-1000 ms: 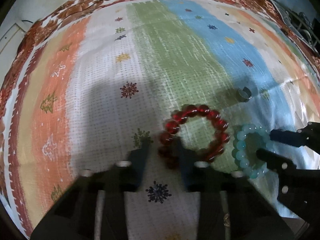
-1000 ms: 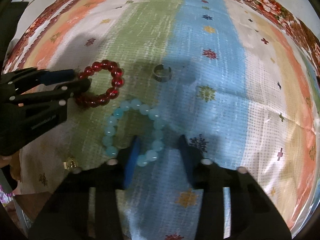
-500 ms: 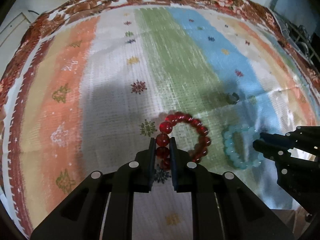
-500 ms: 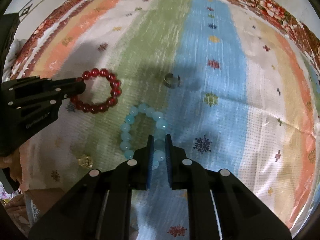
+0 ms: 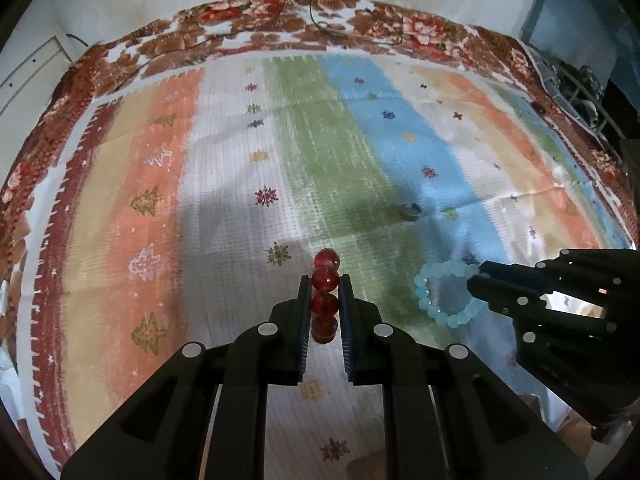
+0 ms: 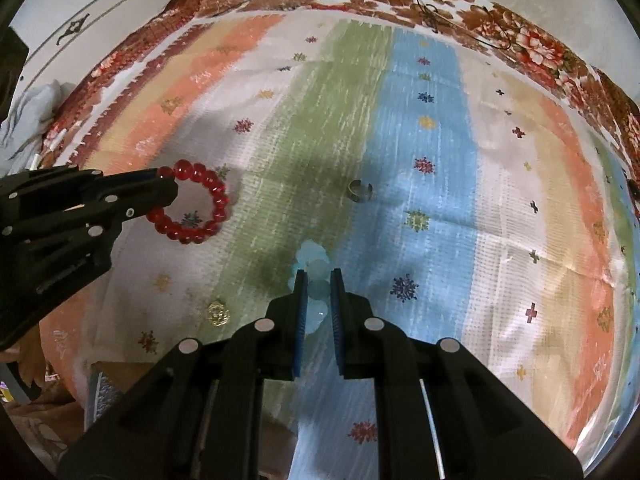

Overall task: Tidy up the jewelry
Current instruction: 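Carry the red and light blue bracelets over the silver tin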

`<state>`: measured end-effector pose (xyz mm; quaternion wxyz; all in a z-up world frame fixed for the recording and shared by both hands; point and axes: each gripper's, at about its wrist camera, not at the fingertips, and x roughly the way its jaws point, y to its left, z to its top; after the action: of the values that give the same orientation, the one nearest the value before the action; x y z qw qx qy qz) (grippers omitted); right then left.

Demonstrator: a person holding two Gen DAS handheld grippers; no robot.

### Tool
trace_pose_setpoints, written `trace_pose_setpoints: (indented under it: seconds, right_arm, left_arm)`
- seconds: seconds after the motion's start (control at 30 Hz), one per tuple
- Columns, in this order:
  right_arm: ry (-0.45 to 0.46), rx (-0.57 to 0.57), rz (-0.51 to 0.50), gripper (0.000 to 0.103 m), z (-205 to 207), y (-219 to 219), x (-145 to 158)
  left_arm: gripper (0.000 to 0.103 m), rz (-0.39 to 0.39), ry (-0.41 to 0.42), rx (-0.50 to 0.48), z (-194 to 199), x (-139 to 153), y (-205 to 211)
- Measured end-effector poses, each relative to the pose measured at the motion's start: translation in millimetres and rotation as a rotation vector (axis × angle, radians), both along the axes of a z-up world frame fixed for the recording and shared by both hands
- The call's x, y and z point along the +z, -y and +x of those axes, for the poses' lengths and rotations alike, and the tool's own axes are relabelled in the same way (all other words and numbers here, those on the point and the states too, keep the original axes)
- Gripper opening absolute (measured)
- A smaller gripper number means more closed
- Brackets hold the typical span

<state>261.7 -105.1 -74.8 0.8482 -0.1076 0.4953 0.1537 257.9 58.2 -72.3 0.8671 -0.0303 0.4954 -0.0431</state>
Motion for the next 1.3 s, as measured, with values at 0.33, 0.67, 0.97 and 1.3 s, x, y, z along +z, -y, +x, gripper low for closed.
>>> trace_pose_setpoints:
  seconds: [0.33,0.67,0.97,1.3]
  right_arm:
    - [0.031,0.017,0.015,0.013,-24.3,0.8,15.8]
    - [0.068,0.004,0.025,0.013,-43.3,2.2,32.3]
    - [0.106,-0.003,0.059,0.013,-68.3,1.9,49.2]
    - [0.131,0.022,0.062,0.013,-101.9,1.3,57.0]
  left_arm:
    - [0.013,-0.015,0.024,0.013,-24.4,15.7,-0.9]
    - [0.013,0.003,0.067,0.03,-51.5,30.1,4.9]
    - [0.013,0.016,0.113,0.035,-77.6,45.8,9.9]
    - [0.013,-0.012,0.145,0.019,-106.6,55.1,19.0]
